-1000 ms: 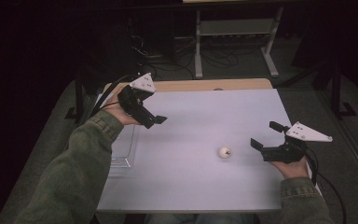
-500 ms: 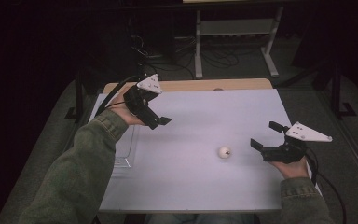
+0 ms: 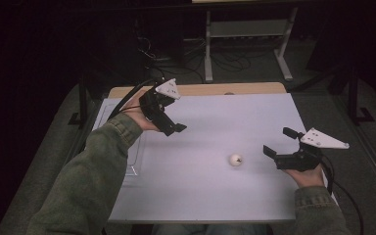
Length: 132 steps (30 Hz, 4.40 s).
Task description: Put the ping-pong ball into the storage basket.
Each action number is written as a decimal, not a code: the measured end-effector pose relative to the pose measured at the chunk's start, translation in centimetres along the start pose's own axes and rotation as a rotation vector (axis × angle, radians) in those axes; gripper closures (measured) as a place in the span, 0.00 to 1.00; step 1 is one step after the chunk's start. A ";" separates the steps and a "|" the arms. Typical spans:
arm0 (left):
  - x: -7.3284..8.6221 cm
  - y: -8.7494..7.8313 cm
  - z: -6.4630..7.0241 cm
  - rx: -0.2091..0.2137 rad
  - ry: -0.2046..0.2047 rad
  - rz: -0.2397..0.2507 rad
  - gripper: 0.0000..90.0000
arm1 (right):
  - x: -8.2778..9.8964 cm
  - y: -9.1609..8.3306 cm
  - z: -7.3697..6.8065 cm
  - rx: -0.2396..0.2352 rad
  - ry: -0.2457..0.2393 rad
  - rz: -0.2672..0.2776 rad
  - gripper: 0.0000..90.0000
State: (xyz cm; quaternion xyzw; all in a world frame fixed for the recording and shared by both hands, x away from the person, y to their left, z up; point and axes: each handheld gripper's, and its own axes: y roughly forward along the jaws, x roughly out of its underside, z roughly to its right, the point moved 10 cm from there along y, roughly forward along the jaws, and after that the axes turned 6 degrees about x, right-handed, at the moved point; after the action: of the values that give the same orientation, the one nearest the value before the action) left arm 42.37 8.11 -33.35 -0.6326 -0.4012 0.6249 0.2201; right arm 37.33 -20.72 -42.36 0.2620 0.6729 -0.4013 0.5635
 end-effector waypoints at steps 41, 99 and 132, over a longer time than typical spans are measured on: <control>-2.5 3.9 1.4 0.074 0.073 -0.085 0.00 | 0.1 0.2 -0.1 -0.011 0.004 -0.005 0.00; -3.9 10.0 3.4 0.141 0.134 -0.168 0.00 | 0.1 0.1 0.0 -0.013 0.004 0.000 0.00; -4.2 13.4 5.0 0.195 0.170 -0.229 0.00 | 0.0 -0.1 0.1 -0.009 0.005 0.010 0.00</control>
State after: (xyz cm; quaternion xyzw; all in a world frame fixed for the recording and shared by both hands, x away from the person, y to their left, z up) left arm 41.08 -4.04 -41.82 -0.6088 -0.3880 0.5762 0.3832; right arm 37.32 -20.89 -42.29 0.2639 0.6748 -0.3949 0.5648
